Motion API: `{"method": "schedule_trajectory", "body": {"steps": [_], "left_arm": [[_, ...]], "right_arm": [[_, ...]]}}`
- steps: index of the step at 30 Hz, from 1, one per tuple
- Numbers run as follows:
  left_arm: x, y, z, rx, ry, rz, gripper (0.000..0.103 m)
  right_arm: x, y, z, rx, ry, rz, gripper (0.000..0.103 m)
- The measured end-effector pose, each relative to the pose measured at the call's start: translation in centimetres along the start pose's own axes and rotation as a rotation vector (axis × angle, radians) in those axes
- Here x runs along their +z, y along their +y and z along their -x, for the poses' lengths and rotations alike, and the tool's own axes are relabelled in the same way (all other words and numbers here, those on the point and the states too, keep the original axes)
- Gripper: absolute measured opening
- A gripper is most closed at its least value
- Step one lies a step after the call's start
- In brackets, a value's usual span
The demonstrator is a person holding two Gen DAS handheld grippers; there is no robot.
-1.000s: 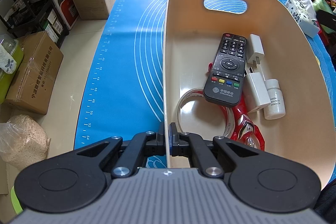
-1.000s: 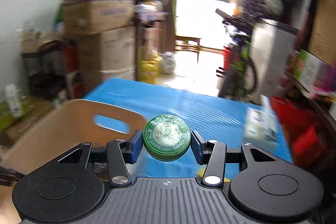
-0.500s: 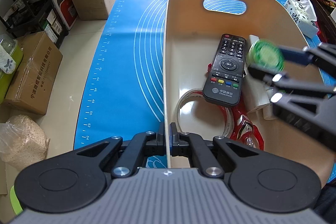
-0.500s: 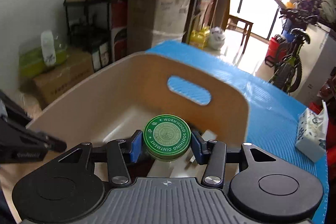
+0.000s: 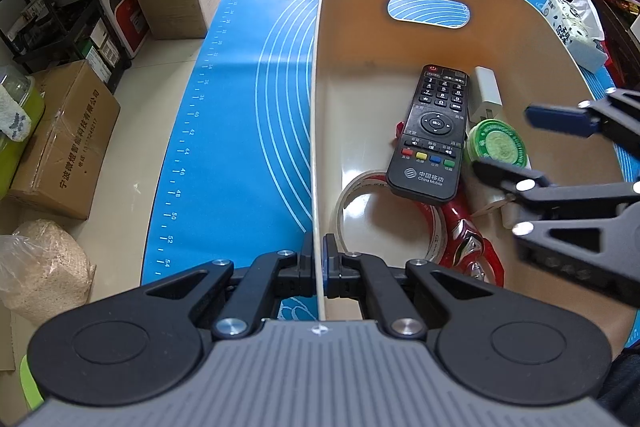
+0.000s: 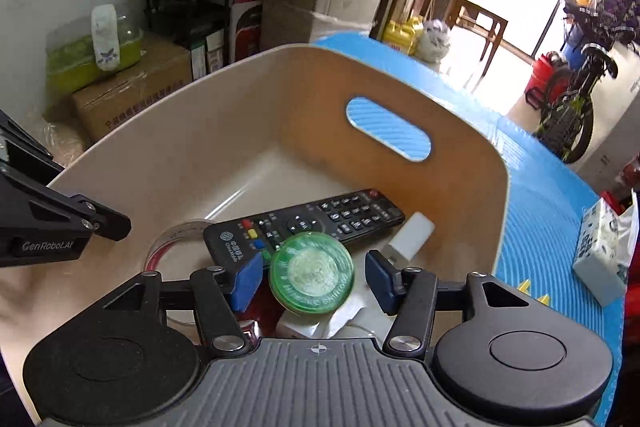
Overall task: Organize rigid objects
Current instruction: 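Carry the ointment tin into the basket and open the right tool, then grasp the yellow plastic part by its round end with the right tool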
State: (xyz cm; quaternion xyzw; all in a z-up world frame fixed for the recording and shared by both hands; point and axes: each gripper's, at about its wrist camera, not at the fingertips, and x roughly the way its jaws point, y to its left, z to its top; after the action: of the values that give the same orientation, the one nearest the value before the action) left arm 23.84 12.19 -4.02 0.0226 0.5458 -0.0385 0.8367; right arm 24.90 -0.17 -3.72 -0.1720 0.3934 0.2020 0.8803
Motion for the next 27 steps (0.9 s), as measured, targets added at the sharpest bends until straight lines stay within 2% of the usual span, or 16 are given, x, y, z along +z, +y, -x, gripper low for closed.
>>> {"method": "schedule_trajectory", "body": {"steps": [6, 8, 9, 11, 16, 20, 27], "left_arm": [[0.0, 0.1, 0.1, 0.0, 0.001, 0.002, 0.004], [-0.1, 0.2, 0.1, -0.001, 0.001, 0.003, 0.004], [-0.1, 0.2, 0.1, -0.003, 0.001, 0.003, 0.004], [-0.1, 0.3, 0.1, -0.004, 0.0, 0.003, 0.004], [-0.1, 0.3, 0.1, -0.003, 0.0, 0.003, 0.004], [-0.1, 0.3, 0.0, 0.0, 0.001, 0.001, 0.004], [-0.1, 0.1, 0.0, 0.005, 0.004, -0.005, 0.004]], "right_arm": [[-0.7, -3.8, 2.6, -0.036, -0.093, -0.054, 0.073], [-0.9, -5.7, 3.7, -0.024, -0.138, -0.085, 0.075], [-1.0, -6.6, 4.2, -0.047, -0.153, -0.104, 0.078], [-1.4, -8.7, 5.1, -0.067, -0.188, -0.146, 0.078], [-3.3, -14.2, 5.6, -0.115, -0.21, -0.265, 0.078], [-5.1, -17.4, 3.7, -0.155, -0.158, -0.288, 0.078], [-8.0, -20.5, -1.5, -0.187, 0.013, -0.27, 0.078]]}}
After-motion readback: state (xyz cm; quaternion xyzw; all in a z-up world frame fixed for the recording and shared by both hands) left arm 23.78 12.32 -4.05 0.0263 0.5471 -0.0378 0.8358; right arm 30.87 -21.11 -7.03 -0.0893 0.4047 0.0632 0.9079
